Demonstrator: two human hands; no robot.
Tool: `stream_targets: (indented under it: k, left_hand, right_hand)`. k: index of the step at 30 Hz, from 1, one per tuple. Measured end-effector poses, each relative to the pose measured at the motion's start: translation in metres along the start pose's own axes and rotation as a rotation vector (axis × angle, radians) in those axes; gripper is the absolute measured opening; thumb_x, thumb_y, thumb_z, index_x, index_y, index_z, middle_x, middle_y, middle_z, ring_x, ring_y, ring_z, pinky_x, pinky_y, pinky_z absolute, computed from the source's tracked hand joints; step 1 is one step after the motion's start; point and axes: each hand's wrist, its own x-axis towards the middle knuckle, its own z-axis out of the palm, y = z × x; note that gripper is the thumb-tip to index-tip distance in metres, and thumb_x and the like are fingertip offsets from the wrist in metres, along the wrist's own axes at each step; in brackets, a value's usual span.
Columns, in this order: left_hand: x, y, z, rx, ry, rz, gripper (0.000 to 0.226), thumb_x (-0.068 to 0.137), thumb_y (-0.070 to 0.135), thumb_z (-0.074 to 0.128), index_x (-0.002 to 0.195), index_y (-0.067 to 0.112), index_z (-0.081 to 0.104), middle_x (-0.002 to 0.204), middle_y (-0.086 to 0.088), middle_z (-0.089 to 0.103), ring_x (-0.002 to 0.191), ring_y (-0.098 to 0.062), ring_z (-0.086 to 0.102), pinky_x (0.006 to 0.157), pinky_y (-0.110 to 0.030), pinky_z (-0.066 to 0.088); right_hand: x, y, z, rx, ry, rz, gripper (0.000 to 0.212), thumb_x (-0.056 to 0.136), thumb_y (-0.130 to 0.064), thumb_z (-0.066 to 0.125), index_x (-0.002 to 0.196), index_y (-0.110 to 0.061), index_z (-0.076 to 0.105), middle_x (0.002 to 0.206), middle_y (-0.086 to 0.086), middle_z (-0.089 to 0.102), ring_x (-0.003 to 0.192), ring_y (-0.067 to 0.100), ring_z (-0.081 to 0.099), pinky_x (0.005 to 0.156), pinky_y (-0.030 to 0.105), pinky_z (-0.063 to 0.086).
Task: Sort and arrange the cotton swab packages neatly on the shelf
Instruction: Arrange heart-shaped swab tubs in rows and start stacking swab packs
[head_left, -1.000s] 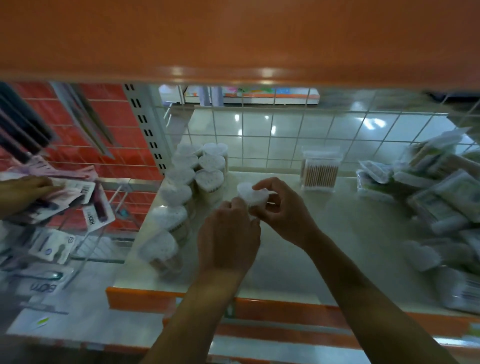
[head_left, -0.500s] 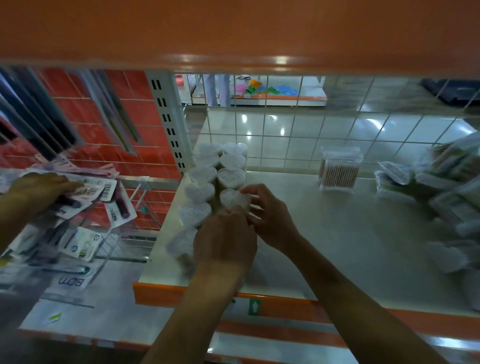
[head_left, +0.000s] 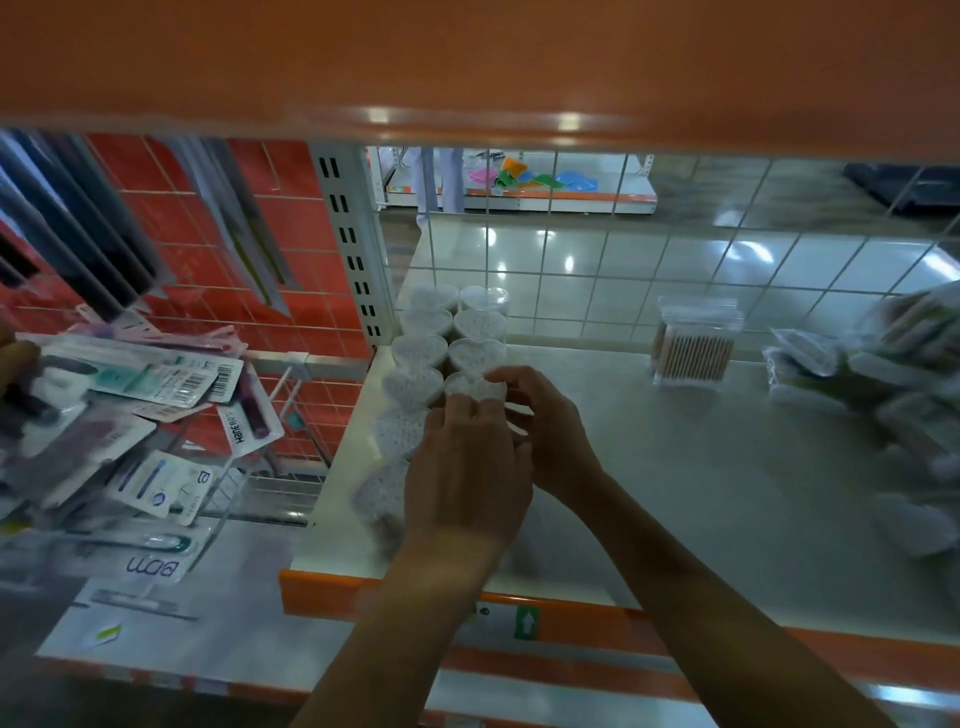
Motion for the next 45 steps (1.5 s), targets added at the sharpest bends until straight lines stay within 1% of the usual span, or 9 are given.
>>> stream_targets:
  k: [6, 9, 14, 17, 22, 25, 31, 37, 45]
  left_hand:
    - [0.0, -0.001, -0.002, -0.026, 0.006, 0.012, 0.04, 0.094, 0.039, 0.05, 0.127, 0.017, 0.054, 0.123, -0.002, 0.054, 0.111, -0.016, 0.055, 0.091, -0.027, 0.046]
    - [0.0, -0.001, -0.003, -0.037, 0.004, 0.007, 0.039, 0.094, 0.038, 0.05, 0.127, 0.017, 0.054, 0.122, -0.002, 0.054, 0.109, -0.016, 0.056, 0.09, -0.026, 0.046]
    - [-0.001, 0.004, -0.004, -0.038, 0.031, 0.004, 0.038, 0.094, 0.034, 0.05, 0.125, 0.014, 0.055, 0.12, -0.005, 0.056, 0.108, -0.019, 0.056, 0.089, -0.03, 0.049]
    - [-0.004, 0.015, -0.006, -0.063, 0.056, 0.065, 0.03, 0.09, 0.024, 0.059, 0.115, 0.008, 0.063, 0.111, -0.011, 0.063, 0.1, -0.024, 0.061, 0.08, -0.031, 0.048]
    - [-0.006, 0.036, 0.008, -0.066, 0.033, 0.157, 0.024, 0.079, 0.011, 0.072, 0.103, 0.007, 0.069, 0.097, -0.01, 0.068, 0.085, -0.022, 0.066, 0.066, -0.028, 0.051]
    - [-0.005, 0.052, 0.016, -0.074, -0.006, 0.212, 0.028, 0.084, 0.007, 0.065, 0.111, 0.006, 0.066, 0.103, -0.01, 0.067, 0.09, -0.023, 0.064, 0.07, -0.032, 0.053]
    - [-0.004, 0.082, 0.033, -0.028, -0.062, 0.318, 0.039, 0.087, 0.009, 0.061, 0.126, 0.008, 0.057, 0.115, -0.009, 0.063, 0.101, -0.021, 0.06, 0.081, -0.031, 0.05]
    - [-0.005, 0.115, 0.049, -0.036, -0.09, 0.37, 0.043, 0.094, 0.015, 0.052, 0.137, 0.013, 0.044, 0.13, -0.005, 0.053, 0.116, -0.019, 0.051, 0.091, -0.027, 0.043]
    - [-0.009, 0.16, 0.069, -0.005, -0.153, 0.44, 0.041, 0.089, 0.02, 0.062, 0.128, 0.012, 0.053, 0.119, -0.006, 0.06, 0.104, -0.021, 0.056, 0.081, -0.029, 0.047]
  right_hand:
    - [-0.001, -0.003, 0.001, -0.044, 0.013, -0.021, 0.038, 0.08, -0.005, 0.07, 0.114, -0.006, 0.055, 0.114, 0.009, 0.056, 0.104, 0.015, 0.059, 0.087, 0.022, 0.052]
    - [-0.001, -0.002, 0.001, -0.052, 0.018, -0.022, 0.039, 0.08, -0.007, 0.071, 0.115, -0.008, 0.055, 0.114, 0.008, 0.057, 0.103, 0.015, 0.059, 0.088, 0.026, 0.052]
    - [-0.006, 0.004, -0.002, -0.114, 0.033, -0.043, 0.058, 0.079, -0.013, 0.073, 0.131, -0.014, 0.047, 0.121, 0.007, 0.055, 0.107, 0.013, 0.057, 0.09, 0.026, 0.051]
    - [-0.012, 0.006, -0.013, -0.145, 0.053, -0.014, 0.063, 0.078, -0.012, 0.073, 0.133, -0.011, 0.044, 0.121, 0.01, 0.055, 0.106, 0.015, 0.057, 0.089, 0.022, 0.049]
    - [-0.025, 0.009, -0.037, -0.267, 0.111, 0.019, 0.054, 0.078, -0.006, 0.072, 0.128, -0.008, 0.05, 0.124, 0.01, 0.055, 0.108, 0.018, 0.057, 0.09, 0.028, 0.048]
    - [-0.034, 0.012, -0.056, -0.398, 0.107, 0.015, 0.047, 0.08, -0.006, 0.069, 0.124, -0.009, 0.055, 0.123, 0.008, 0.055, 0.108, 0.019, 0.055, 0.09, 0.027, 0.046]
    - [-0.054, 0.013, -0.094, -0.587, 0.088, 0.046, 0.04, 0.083, -0.013, 0.067, 0.121, -0.012, 0.055, 0.121, 0.005, 0.055, 0.112, 0.019, 0.048, 0.086, 0.013, 0.027]
    - [-0.074, 0.015, -0.132, -0.659, 0.118, 0.118, 0.044, 0.081, -0.013, 0.069, 0.123, -0.015, 0.056, 0.122, 0.003, 0.056, 0.114, 0.019, 0.048, 0.093, 0.019, 0.031]
    - [-0.099, 0.015, -0.179, -0.748, 0.141, 0.195, 0.043, 0.08, -0.01, 0.067, 0.122, -0.014, 0.056, 0.122, 0.004, 0.056, 0.114, 0.021, 0.047, 0.094, 0.019, 0.031]
